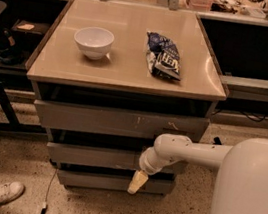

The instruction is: Open middle drawer

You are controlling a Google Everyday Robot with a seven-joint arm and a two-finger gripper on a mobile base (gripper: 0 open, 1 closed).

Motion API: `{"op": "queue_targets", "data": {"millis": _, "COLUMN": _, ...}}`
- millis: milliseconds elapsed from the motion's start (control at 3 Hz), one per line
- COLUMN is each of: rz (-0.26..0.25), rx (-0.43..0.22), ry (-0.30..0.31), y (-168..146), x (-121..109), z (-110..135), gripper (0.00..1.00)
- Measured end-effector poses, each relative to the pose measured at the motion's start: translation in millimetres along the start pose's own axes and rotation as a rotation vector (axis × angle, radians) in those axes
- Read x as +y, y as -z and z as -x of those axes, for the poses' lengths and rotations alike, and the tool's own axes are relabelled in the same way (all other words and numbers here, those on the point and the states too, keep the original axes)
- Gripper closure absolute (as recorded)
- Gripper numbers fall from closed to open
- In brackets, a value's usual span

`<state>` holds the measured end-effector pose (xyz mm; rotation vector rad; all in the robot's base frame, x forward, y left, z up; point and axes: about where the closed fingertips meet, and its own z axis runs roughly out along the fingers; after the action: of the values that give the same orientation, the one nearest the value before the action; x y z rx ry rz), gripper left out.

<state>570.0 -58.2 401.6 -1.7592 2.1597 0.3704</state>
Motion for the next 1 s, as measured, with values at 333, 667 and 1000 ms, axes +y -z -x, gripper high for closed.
{"op": "queue_targets", "data": {"millis": 333, "rz": 0.019, "rx": -0.003, "ry": -0.007, "y": 0, "x": 4, "z": -2, "gripper": 0.00}}
{"op": "queue_targets", "data": {"millis": 667, "rz": 0.037, "rx": -0.004, "ry": -0.012, "y": 3, "x": 12, "z": -3, "gripper": 0.00}}
{"op": "queue_targets", "data": {"millis": 1000, "rz": 0.067, "rx": -0.003, "ry": -0.026, "y": 11, "x": 29, "z": -7, "gripper": 0.00}}
